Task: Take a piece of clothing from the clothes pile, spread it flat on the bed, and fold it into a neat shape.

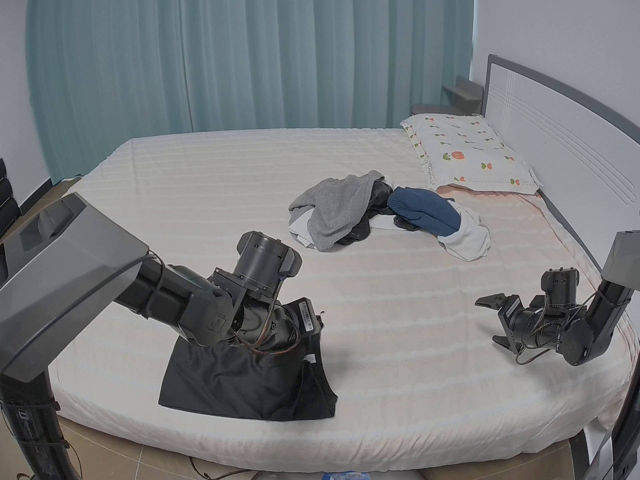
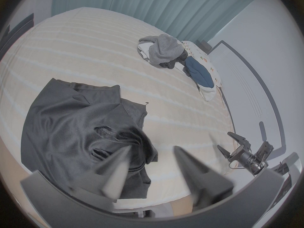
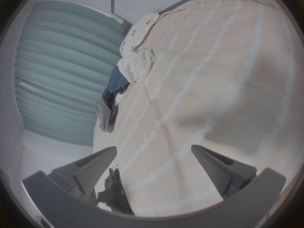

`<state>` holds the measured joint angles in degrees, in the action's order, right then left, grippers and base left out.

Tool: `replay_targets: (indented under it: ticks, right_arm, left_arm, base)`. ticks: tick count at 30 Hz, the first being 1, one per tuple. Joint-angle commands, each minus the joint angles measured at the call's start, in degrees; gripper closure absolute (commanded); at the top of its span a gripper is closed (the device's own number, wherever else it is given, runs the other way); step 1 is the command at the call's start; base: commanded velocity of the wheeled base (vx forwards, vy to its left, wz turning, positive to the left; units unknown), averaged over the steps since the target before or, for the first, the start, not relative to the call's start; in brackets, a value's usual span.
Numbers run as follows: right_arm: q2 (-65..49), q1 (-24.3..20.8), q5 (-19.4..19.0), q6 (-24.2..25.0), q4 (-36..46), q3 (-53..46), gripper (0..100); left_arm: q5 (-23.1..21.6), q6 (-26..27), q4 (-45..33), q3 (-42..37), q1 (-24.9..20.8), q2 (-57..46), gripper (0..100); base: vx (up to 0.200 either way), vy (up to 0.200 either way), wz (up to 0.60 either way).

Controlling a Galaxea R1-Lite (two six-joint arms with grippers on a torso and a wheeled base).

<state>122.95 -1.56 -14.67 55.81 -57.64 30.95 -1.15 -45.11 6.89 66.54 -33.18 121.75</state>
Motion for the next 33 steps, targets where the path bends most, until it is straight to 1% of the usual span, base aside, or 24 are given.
replay_targets:
  ticks: [1, 3, 4, 7, 9, 10, 12, 14, 17, 18, 19, 21, 23, 24, 26, 28, 29, 31, 33]
  right_arm:
    - [0.0, -0.7, 0.0, -0.1, -0.1, -0.4, 0]
    - [-0.1, -1.2, 0.0, 0.0, -0.1, -0.5, 0]
    - [-0.1, -1.3, 0.1, 0.0, -0.1, -0.5, 0]
    - [-0.4, -1.6, 0.1, -0.1, -0.1, -0.8, 0]
    - [-0.5, -2.2, 0.2, -0.2, -0.1, -1.0, 0]
    - [-0.5, -2.8, 0.3, -0.4, -0.2, -1.2, 0]
    - [-0.8, -3.6, 0.6, -0.5, -0.2, -1.2, 0]
    - [-1.5, -4.4, 0.7, -0.5, -0.1, -1.6, 0]
    - [-3.1, -6.3, 0.8, -0.6, 0.0, -2.6, 0]
    - [-3.2, -6.6, 0.8, -0.6, 0.0, -2.7, 0]
    - [-4.3, -7.9, 0.8, -1.1, 0.2, -3.4, 0]
    - [-5.3, -10.0, 0.9, -2.3, 0.3, -4.1, 0]
    - [-5.6, -11.3, 1.1, -3.2, 0.4, -4.3, 0]
    - [-5.9, -13.2, 2.8, -4.1, 0.6, -4.4, 0]
    - [-5.6, -15.5, 6.1, -4.3, 0.8, -3.8, 0]
    - [-5.0, -19.0, 9.9, -4.7, 0.9, -3.4, 0]
    - [-4.9, -19.4, 10.2, -4.8, 0.9, -3.4, 0]
    - [-3.9, -22.8, 11.9, -6.3, 1.7, -1.8, 0]
    - [-3.9, -22.8, 11.9, -6.3, 1.7, -1.8, 0]
  left_arm:
    - [-0.1, -3.6, 0.0, -0.2, 0.0, -1.1, 0]
    - [-0.2, -5.7, 0.2, -1.0, 0.6, -3.2, 0]
    - [-0.3, -5.9, 0.5, -1.5, 0.8, -3.7, 0]
    - [-3.9, -6.2, 1.7, -5.8, 4.1, -8.1, 0]
    - [-5.7, -6.3, 2.2, -7.6, 5.4, -9.9, 0]
    - [-7.9, -6.4, 3.0, -10.4, 7.3, -11.6, 0]
    - [-10.0, -6.6, 4.5, -13.5, 9.4, -12.9, 0]
    - [-12.1, -7.6, 8.2, -17.1, 11.6, -13.3, 0]
    - [-16.3, -12.0, 16.5, -21.9, 15.3, -12.9, 0]
    - [-16.7, -12.4, 17.3, -22.3, 15.6, -12.8, 0]
    - [-18.7, -13.6, 21.5, -25.0, 17.5, -12.4, 0]
    - [-21.3, -14.1, 26.8, -28.0, 20.1, -11.8, 0]
    - [-22.1, -14.1, 29.2, -28.9, 21.1, -10.8, 0]
    - [-22.4, -14.1, 31.8, -29.7, 22.0, -9.2, 0]
    - [-22.8, -14.1, 33.4, -30.2, 23.5, -8.1, 0]
    - [-23.5, -14.0, 34.2, -30.2, 24.7, -6.4, 0]
    - [-23.6, -14.0, 34.2, -30.2, 24.7, -6.2, 0]
    - [-23.5, -13.5, 34.8, -29.9, 25.5, -3.8, 0]
    - [-23.5, -13.5, 34.8, -29.9, 25.5, -3.8, 0]
  base:
    - [0.0, 0.0, 0.0]
    - [0.0, 0.0, 0.0]
    - [0.0, 0.0, 0.0]
    - [0.0, 0.0, 0.0]
    - [0.0, 0.0, 0.0]
    - [0.0, 0.0, 0.0]
    - [0.0, 0.0, 0.0]
    - [0.0, 0.0, 0.0]
    - [0.0, 0.0, 0.0]
    - [0.0, 0.0, 0.0]
    - [0.0, 0.2, 0.0]
    - [0.0, 0.2, 0.0]
    - [0.0, 0.2, 0.0]
    - [0.0, 0.2, 0.0]
    - [0.0, 0.2, 0.0]
    - [0.0, 0.2, 0.0]
    - [0.0, 0.2, 0.0]
    - [0.0, 0.2, 0.0]
    - [0.0, 0.2, 0.0]
